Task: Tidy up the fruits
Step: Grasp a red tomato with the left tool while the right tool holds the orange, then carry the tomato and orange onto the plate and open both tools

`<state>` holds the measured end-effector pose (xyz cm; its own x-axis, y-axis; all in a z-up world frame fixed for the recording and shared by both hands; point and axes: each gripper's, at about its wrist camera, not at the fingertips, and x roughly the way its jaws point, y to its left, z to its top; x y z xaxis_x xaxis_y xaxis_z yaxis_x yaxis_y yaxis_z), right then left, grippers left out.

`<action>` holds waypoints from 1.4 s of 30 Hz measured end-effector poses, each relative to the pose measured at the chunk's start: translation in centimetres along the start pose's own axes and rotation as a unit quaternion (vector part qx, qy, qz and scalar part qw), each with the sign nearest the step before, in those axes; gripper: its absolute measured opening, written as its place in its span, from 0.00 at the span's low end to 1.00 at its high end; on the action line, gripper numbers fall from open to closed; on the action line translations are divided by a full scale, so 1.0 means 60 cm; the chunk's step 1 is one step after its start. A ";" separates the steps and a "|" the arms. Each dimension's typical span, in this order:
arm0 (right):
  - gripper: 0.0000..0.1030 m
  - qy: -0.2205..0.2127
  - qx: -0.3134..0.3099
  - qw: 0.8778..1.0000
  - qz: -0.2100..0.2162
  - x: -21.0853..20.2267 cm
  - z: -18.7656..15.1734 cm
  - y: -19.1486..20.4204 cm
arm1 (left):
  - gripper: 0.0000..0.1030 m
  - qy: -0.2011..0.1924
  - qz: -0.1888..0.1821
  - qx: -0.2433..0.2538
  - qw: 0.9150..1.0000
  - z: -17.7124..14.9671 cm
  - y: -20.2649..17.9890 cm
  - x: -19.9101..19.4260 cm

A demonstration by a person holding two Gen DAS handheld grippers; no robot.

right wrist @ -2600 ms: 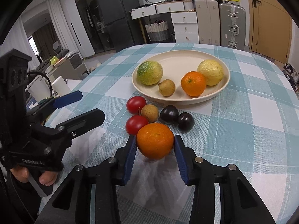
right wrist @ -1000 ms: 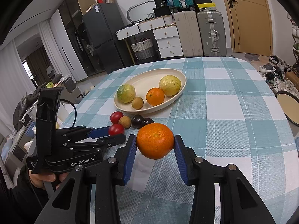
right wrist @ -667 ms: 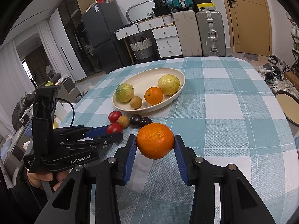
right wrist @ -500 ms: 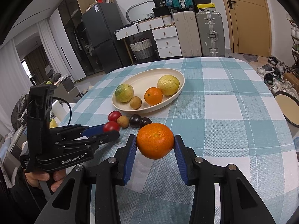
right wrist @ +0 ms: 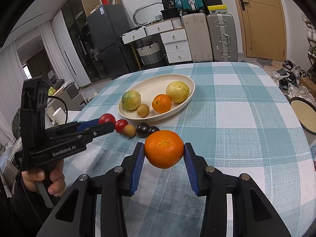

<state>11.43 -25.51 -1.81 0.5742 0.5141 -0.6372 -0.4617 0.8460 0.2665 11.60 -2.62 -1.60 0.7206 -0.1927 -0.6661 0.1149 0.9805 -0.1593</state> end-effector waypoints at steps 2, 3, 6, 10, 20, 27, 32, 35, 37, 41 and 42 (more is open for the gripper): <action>0.40 -0.002 0.002 1.000 0.003 0.002 0.002 0.000 | 0.27 -0.003 0.004 -0.001 1.000 0.005 0.006 -0.002; 0.40 -0.004 0.002 1.000 0.005 0.003 0.004 0.000 | 0.27 -0.004 0.005 -0.001 1.000 0.007 0.008 -0.002; 0.40 -0.010 0.000 1.000 0.007 0.005 0.014 0.003 | 0.27 -0.007 0.010 -0.003 1.000 0.015 0.016 0.001; 0.40 -0.013 -0.008 1.000 0.007 0.012 0.030 0.008 | 0.27 -0.005 0.012 -0.007 1.000 0.024 0.026 0.011; 0.40 -0.013 -0.017 0.999 0.026 0.052 0.071 0.022 | 0.27 -0.002 0.022 -0.008 1.000 0.051 0.042 0.042; 0.40 -0.002 -0.014 0.999 0.037 0.086 0.092 0.020 | 0.27 0.003 0.030 -0.005 1.000 0.059 0.052 0.062; 0.40 0.009 -0.013 0.999 0.035 0.113 0.100 0.017 | 0.27 0.009 0.025 -0.007 1.000 0.061 0.057 0.077; 0.40 0.016 -0.010 0.999 0.036 0.128 0.103 0.015 | 0.27 0.013 0.020 -0.007 1.000 0.062 0.058 0.086; 0.40 0.019 -0.010 0.999 0.037 0.138 0.105 0.016 | 0.27 0.013 0.020 -0.005 1.000 0.062 0.058 0.091; 0.40 0.025 -0.013 0.999 0.040 0.155 0.110 0.018 | 0.27 0.013 0.015 -0.001 1.000 0.064 0.057 0.097; 0.40 0.027 -0.014 0.999 0.041 0.159 0.111 0.019 | 0.27 0.015 0.013 0.001 1.000 0.065 0.057 0.100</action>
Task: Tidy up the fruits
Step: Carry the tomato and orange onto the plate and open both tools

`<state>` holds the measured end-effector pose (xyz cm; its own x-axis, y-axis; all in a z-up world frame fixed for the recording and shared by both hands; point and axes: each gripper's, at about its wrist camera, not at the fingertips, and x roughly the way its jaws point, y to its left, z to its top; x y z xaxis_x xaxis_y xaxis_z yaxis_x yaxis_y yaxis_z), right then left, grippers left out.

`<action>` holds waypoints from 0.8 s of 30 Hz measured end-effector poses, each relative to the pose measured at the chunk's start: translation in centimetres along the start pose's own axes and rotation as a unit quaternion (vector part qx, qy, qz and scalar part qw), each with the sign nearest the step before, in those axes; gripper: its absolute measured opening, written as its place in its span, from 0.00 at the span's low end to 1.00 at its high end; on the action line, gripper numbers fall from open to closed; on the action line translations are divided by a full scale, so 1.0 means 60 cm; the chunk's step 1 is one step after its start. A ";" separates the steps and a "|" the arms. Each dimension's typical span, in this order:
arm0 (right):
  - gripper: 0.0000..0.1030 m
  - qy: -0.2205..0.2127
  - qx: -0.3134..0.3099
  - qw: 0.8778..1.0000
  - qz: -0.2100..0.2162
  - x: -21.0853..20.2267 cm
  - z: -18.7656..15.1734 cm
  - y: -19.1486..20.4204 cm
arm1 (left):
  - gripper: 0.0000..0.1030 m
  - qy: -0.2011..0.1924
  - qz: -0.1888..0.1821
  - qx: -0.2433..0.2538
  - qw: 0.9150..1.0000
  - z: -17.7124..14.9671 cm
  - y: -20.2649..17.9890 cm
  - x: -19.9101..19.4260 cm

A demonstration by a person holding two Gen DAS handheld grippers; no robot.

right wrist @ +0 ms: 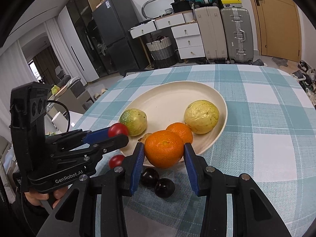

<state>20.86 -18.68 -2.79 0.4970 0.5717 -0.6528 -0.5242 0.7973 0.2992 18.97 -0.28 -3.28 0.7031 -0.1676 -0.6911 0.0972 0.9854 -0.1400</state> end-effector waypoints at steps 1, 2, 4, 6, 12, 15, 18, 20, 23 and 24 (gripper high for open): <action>0.40 0.002 -0.002 1.000 0.000 0.004 0.001 0.000 | 0.27 0.001 0.000 0.002 1.000 0.001 -0.001 0.003; 0.40 0.004 -0.004 1.000 0.000 0.009 0.001 0.001 | 0.27 0.002 0.001 0.005 1.000 0.002 -0.003 0.005; 0.40 0.004 -0.007 1.000 0.001 0.013 0.001 0.004 | 0.27 0.004 0.000 0.010 1.000 0.003 -0.005 0.011; 0.40 0.003 -0.009 1.000 0.002 0.016 0.002 0.005 | 0.27 0.006 0.001 0.013 1.000 0.006 -0.005 0.017; 0.40 0.005 -0.016 1.000 0.003 0.021 0.007 0.009 | 0.27 0.009 0.004 0.010 1.000 0.014 0.003 0.029; 0.40 0.008 -0.023 1.000 0.007 0.025 0.007 0.013 | 0.27 0.009 0.005 0.006 1.000 0.017 0.008 0.034; 0.40 0.011 -0.029 0.999 0.007 0.029 0.005 0.015 | 0.27 0.007 0.005 0.005 1.000 0.017 0.011 0.034; 0.40 0.017 -0.024 1.000 0.001 0.027 0.005 0.017 | 0.27 0.005 0.007 0.009 1.000 0.016 0.009 0.034; 0.40 0.008 -0.043 0.999 0.012 0.019 0.003 0.030 | 0.27 0.003 0.012 0.015 1.000 0.014 0.006 0.034; 0.40 0.012 -0.043 0.999 0.012 0.021 0.001 0.033 | 0.27 0.003 0.013 0.016 1.000 0.014 0.005 0.034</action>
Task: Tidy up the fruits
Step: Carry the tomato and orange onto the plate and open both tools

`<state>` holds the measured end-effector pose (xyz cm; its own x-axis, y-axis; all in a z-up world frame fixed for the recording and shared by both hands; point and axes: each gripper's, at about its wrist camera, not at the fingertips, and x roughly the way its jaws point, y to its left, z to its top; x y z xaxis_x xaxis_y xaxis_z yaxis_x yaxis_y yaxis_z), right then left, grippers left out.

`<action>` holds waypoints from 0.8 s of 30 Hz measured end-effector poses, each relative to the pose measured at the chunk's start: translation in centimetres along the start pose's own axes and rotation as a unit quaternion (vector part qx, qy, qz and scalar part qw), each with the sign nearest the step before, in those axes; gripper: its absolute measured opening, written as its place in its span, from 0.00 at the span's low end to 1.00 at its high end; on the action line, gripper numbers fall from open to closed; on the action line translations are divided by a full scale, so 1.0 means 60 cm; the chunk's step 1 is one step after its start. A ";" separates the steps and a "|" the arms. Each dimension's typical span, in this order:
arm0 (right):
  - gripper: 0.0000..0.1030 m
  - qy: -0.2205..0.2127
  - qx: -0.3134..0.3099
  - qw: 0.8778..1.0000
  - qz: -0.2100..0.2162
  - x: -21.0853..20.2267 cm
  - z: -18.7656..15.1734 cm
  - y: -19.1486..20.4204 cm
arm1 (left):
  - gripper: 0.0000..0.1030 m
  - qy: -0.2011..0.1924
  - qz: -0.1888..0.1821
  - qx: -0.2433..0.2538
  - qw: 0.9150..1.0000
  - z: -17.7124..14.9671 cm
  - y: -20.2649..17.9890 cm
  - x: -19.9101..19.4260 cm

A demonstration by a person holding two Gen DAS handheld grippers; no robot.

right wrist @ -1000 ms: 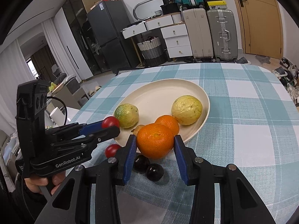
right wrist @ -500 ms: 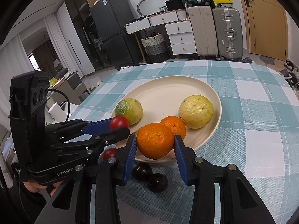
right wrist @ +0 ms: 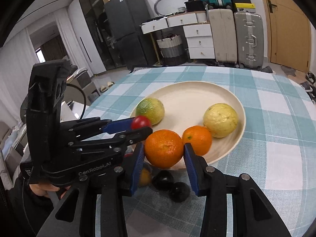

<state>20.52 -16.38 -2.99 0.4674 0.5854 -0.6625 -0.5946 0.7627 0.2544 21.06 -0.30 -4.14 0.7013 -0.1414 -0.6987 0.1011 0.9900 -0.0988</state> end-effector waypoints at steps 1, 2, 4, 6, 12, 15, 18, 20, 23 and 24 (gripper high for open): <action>0.40 0.003 0.001 1.000 -0.001 0.004 -0.001 0.000 | 0.27 0.000 0.001 0.001 1.000 0.000 0.000 0.000; 0.40 0.004 0.003 1.000 0.001 0.007 -0.002 -0.002 | 0.27 0.000 0.001 0.001 1.000 -0.001 0.000 -0.001; 0.40 0.008 0.011 1.000 0.005 0.011 -0.002 -0.006 | 0.27 -0.001 0.000 0.000 1.000 -0.001 0.000 -0.002; 0.40 0.009 0.012 1.000 -0.002 0.013 0.000 -0.009 | 0.27 -0.002 -0.001 0.000 1.000 -0.002 0.001 -0.002; 0.40 0.001 0.007 0.999 -0.053 0.022 0.004 -0.024 | 0.27 -0.003 0.001 0.001 1.000 -0.003 -0.001 -0.004; 0.40 -0.007 0.024 0.998 -0.064 0.020 0.008 -0.038 | 0.27 -0.003 0.003 0.004 1.000 -0.004 -0.003 -0.005; 0.40 -0.012 0.038 0.997 -0.064 0.019 0.010 -0.048 | 0.27 -0.004 0.006 0.007 1.000 -0.006 -0.006 -0.009; 0.41 -0.014 0.036 0.997 -0.067 0.017 0.009 -0.046 | 0.27 -0.005 0.008 0.008 1.000 -0.008 -0.007 -0.010; 0.48 -0.025 0.034 0.996 -0.078 0.008 0.007 -0.043 | 0.27 -0.007 0.009 0.008 1.000 -0.008 -0.008 -0.012; 0.49 -0.030 0.034 0.996 -0.079 0.005 0.006 -0.044 | 0.27 -0.008 0.009 0.007 1.000 -0.009 -0.008 -0.014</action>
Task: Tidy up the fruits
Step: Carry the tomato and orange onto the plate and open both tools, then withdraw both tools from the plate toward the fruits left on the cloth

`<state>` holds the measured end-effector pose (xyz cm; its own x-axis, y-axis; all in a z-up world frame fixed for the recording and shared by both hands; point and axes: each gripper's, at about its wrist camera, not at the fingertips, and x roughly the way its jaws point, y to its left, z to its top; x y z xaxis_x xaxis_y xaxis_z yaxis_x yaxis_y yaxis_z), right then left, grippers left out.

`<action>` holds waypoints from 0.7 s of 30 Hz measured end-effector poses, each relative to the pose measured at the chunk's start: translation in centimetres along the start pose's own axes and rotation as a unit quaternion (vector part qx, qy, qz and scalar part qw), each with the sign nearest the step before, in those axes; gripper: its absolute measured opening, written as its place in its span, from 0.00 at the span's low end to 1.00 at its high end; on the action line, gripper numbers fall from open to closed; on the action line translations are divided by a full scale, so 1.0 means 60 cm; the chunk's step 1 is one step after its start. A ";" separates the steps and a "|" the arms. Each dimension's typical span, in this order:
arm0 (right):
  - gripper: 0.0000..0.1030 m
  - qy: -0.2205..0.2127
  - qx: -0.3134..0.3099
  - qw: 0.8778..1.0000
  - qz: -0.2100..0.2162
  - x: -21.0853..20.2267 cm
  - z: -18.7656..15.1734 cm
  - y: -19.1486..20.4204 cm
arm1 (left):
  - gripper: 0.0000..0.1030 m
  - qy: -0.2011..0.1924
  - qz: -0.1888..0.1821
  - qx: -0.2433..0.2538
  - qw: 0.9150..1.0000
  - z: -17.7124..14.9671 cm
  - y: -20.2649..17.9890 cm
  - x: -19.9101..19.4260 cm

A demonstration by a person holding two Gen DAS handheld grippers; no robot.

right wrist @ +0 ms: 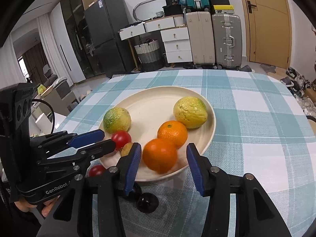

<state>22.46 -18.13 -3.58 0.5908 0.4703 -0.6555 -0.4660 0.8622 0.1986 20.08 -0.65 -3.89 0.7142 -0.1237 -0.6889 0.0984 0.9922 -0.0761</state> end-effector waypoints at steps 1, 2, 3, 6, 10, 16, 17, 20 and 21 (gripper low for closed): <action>0.53 -0.006 0.000 1.000 -0.001 -0.005 -0.001 -0.002 | 0.27 -0.002 -0.001 -0.001 1.000 -0.001 0.000 -0.002; 0.56 -0.010 0.001 1.000 -0.003 -0.009 -0.001 -0.004 | 0.27 -0.003 -0.001 -0.002 1.000 -0.002 0.000 -0.004; 0.64 -0.013 0.004 1.000 -0.003 -0.010 -0.001 -0.008 | 0.28 -0.004 -0.001 -0.003 1.000 -0.003 0.001 -0.006; 0.74 -0.021 0.013 1.000 0.003 -0.020 -0.003 -0.014 | 0.40 -0.012 -0.002 0.001 1.000 -0.006 0.000 -0.014; 0.92 -0.061 0.019 0.998 0.000 -0.040 -0.002 -0.012 | 0.71 -0.031 0.013 0.000 0.999 -0.012 -0.002 -0.032; 1.00 -0.097 -0.004 0.995 -0.007 -0.073 0.001 0.008 | 0.82 -0.044 0.017 -0.021 0.999 -0.028 0.004 -0.061; 1.00 -0.100 -0.004 0.995 -0.002 -0.077 0.002 0.008 | 0.86 -0.044 0.017 -0.025 0.999 -0.033 0.004 -0.066; 1.00 -0.102 0.005 0.995 0.003 -0.084 0.005 0.002 | 0.99 -0.044 0.017 -0.041 0.998 -0.049 0.005 -0.080; 1.00 -0.099 0.007 0.995 0.004 -0.084 0.006 0.001 | 0.99 -0.045 0.014 -0.046 0.998 -0.053 0.007 -0.086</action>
<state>19.69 -20.38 0.00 0.7057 0.5042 -0.4978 -0.4635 0.8599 0.2139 14.25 0.43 -2.66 0.7758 -0.0924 -0.6241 0.0161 0.9918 -0.1268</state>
